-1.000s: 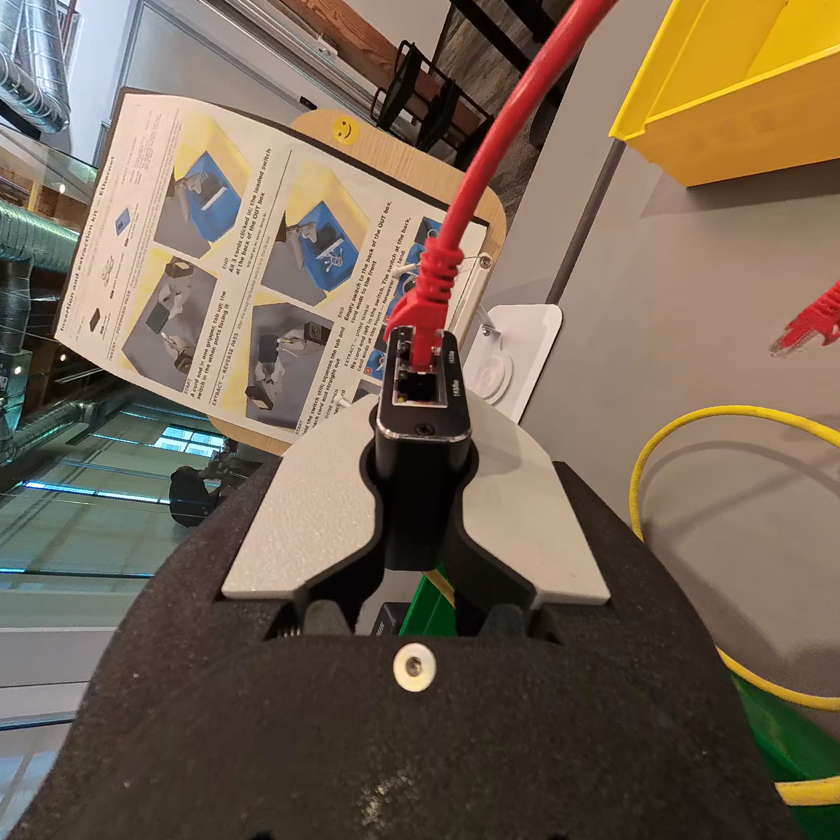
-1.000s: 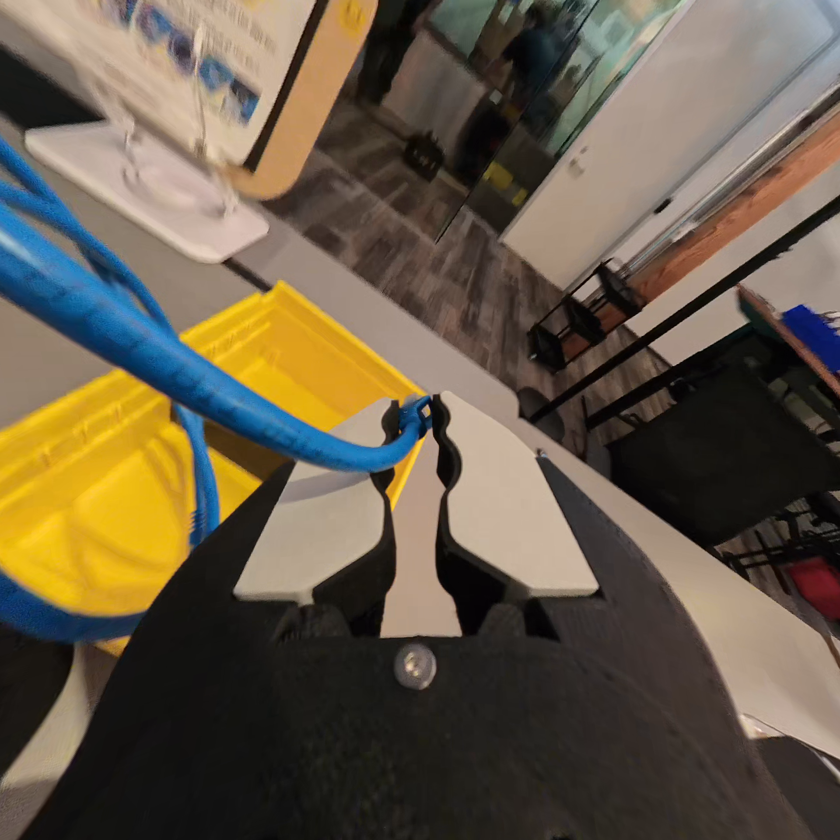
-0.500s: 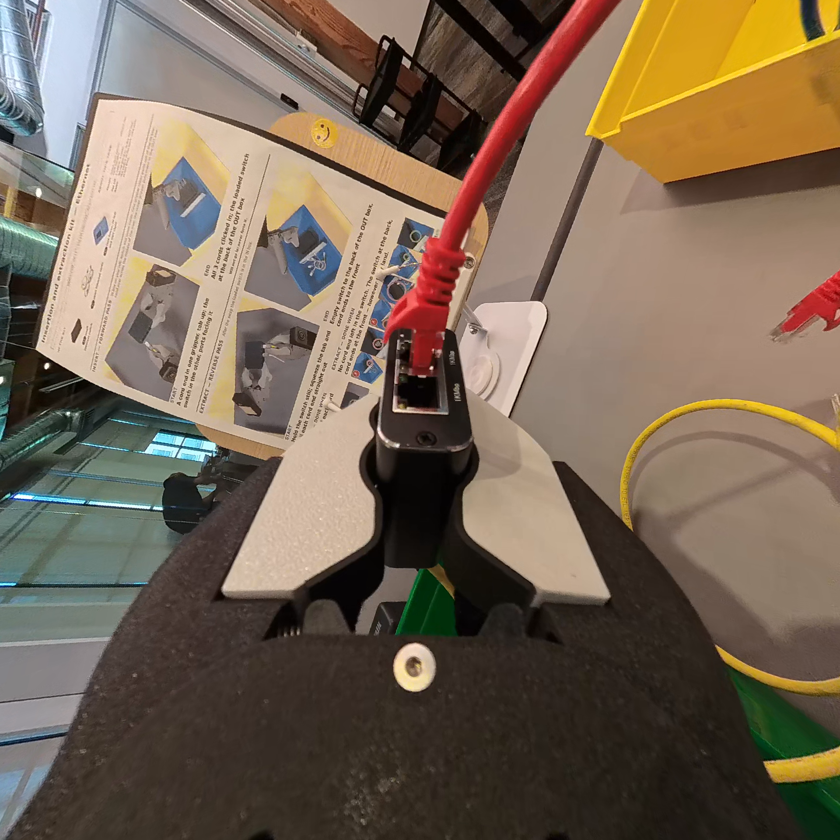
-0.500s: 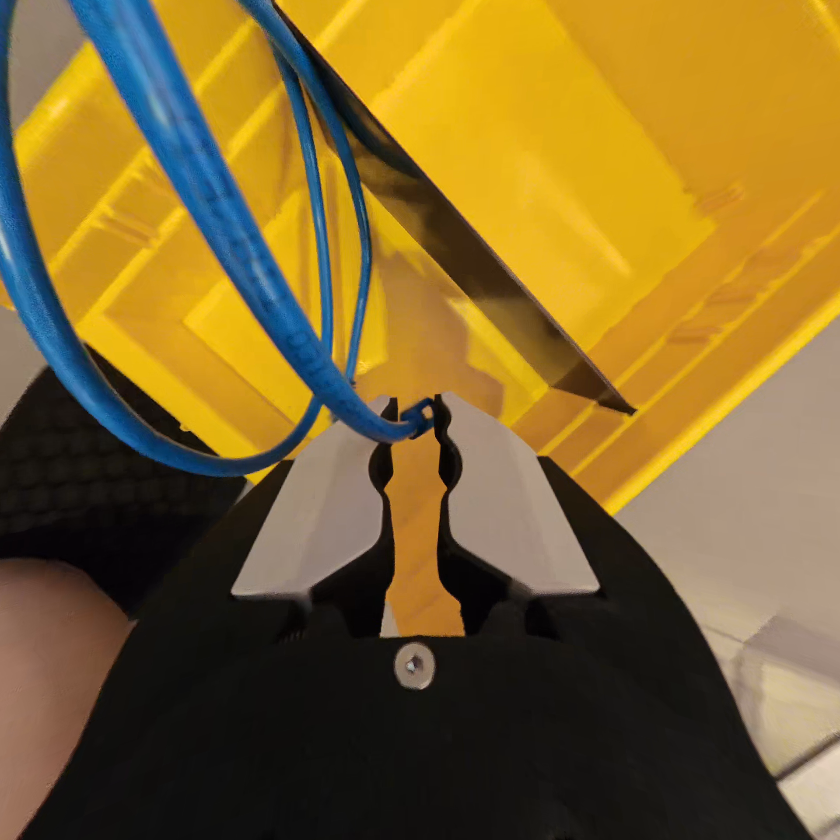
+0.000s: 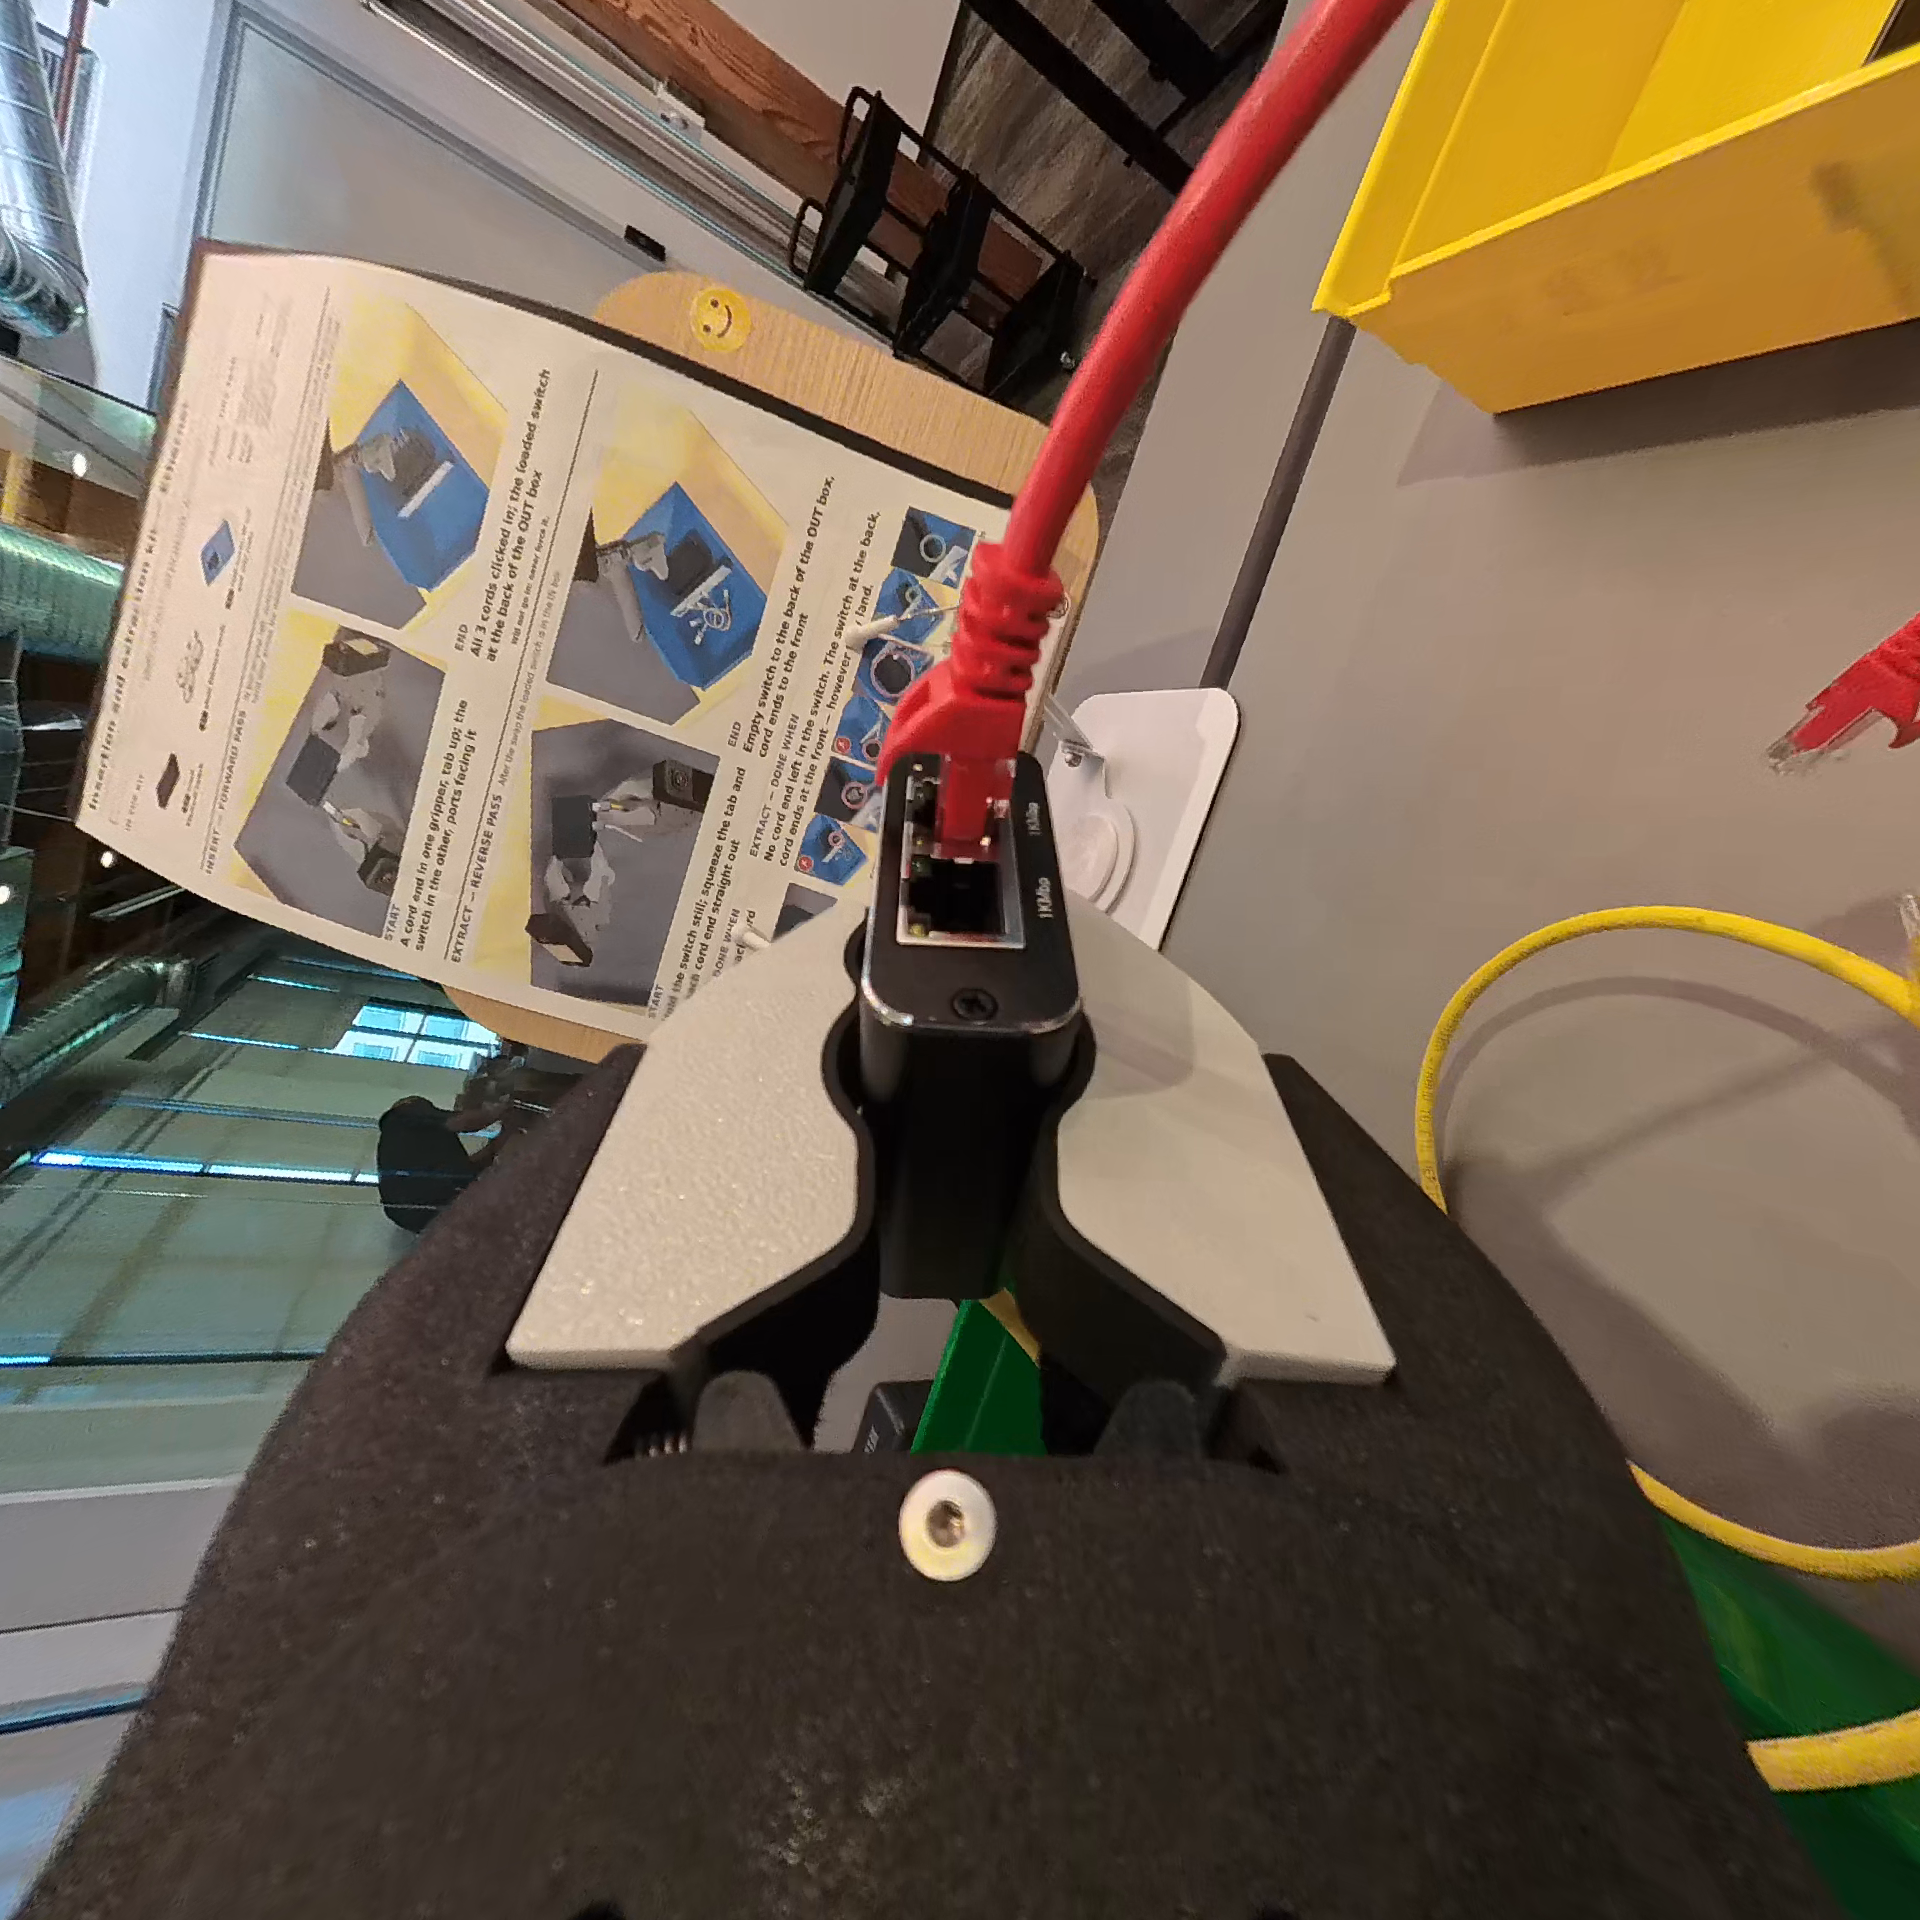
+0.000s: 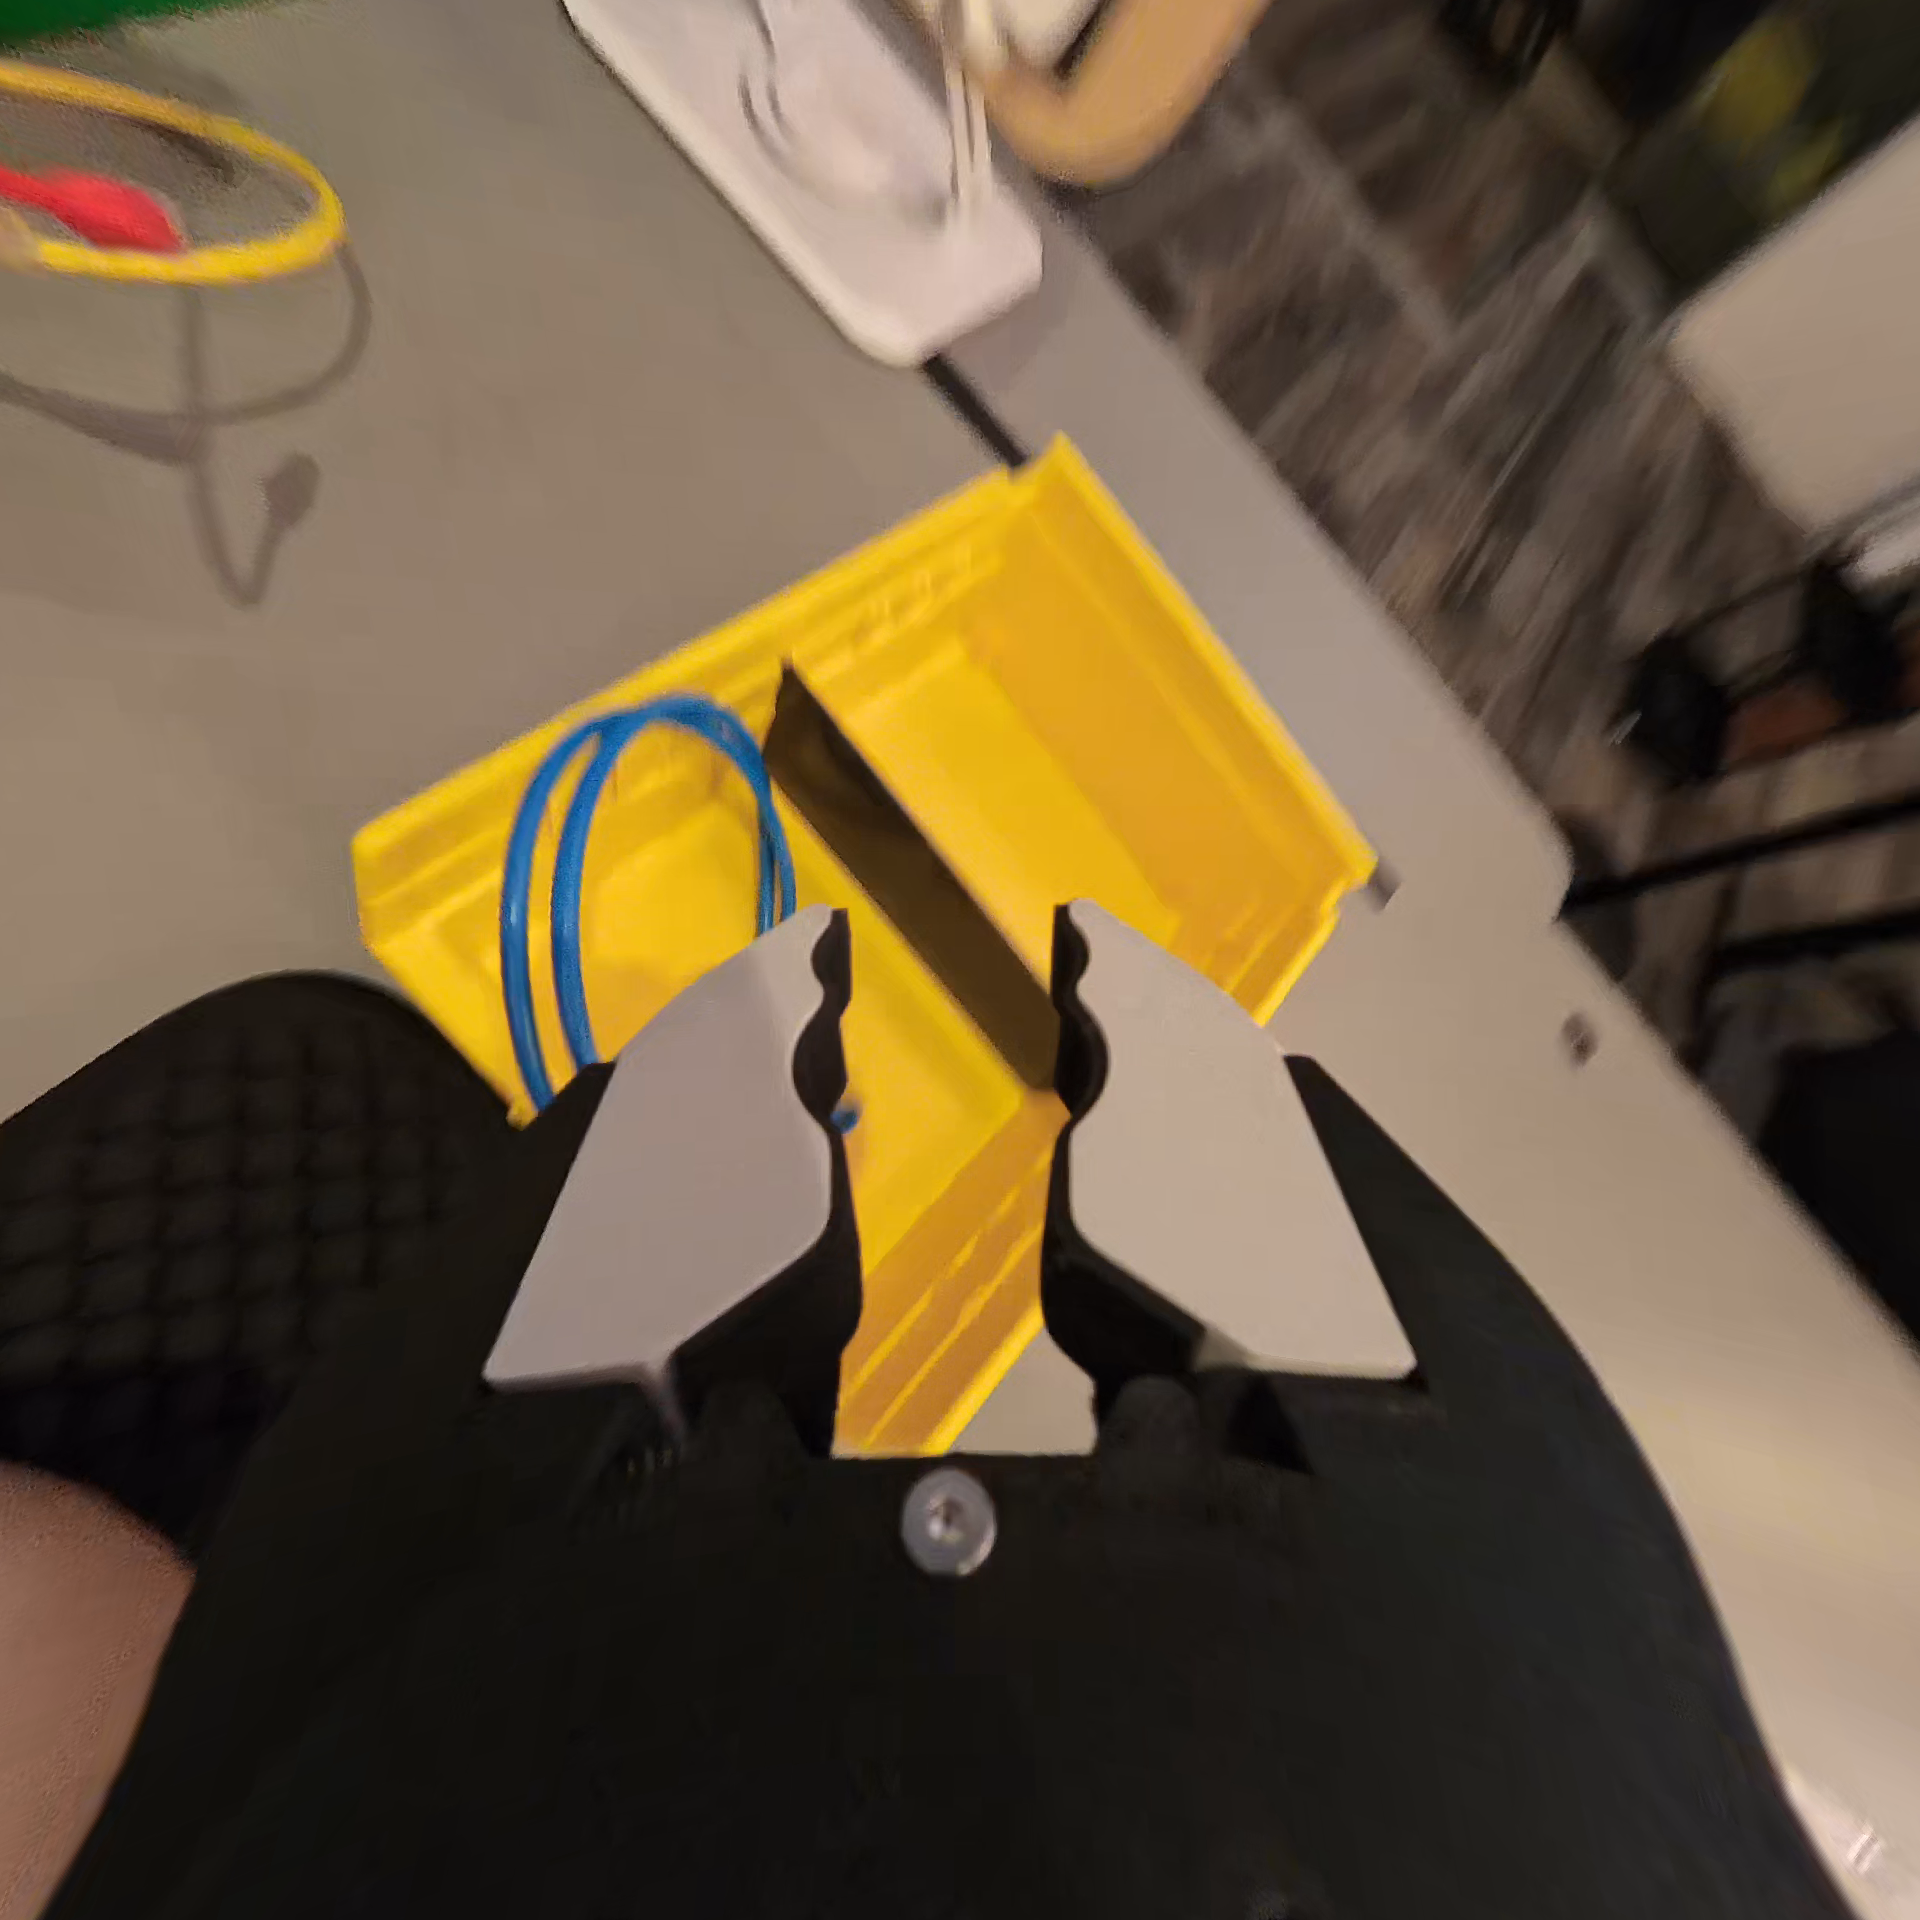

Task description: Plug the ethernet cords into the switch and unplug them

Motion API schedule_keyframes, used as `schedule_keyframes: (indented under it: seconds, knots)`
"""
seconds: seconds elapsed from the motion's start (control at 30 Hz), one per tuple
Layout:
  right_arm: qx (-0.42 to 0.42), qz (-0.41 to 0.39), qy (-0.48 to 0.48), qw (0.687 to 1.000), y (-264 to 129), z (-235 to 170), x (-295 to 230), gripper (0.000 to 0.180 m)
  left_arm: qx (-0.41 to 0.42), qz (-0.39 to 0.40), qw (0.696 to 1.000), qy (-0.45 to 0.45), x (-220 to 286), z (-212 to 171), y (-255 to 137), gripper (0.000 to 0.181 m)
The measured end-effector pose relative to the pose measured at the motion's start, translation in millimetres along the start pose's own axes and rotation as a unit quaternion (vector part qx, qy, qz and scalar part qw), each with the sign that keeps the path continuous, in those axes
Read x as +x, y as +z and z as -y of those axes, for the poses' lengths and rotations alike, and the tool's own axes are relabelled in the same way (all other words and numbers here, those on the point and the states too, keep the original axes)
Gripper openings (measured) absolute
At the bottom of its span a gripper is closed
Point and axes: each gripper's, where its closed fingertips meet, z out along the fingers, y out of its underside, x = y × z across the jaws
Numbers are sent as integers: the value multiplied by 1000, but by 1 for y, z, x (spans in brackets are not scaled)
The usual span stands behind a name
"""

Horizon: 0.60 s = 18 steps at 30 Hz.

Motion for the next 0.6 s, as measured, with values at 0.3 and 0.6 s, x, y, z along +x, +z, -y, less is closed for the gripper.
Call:
schedule_keyframes:
  seconds: [0.3,0.6]
  knots:
    - [392,-53,-271,877,-27,192,-81,29,102,18,993,58,9,44,-18,26]
    - [405,-53,-383,829,-14,227,-157,29,123,14,987,106,27,70,-31,26]
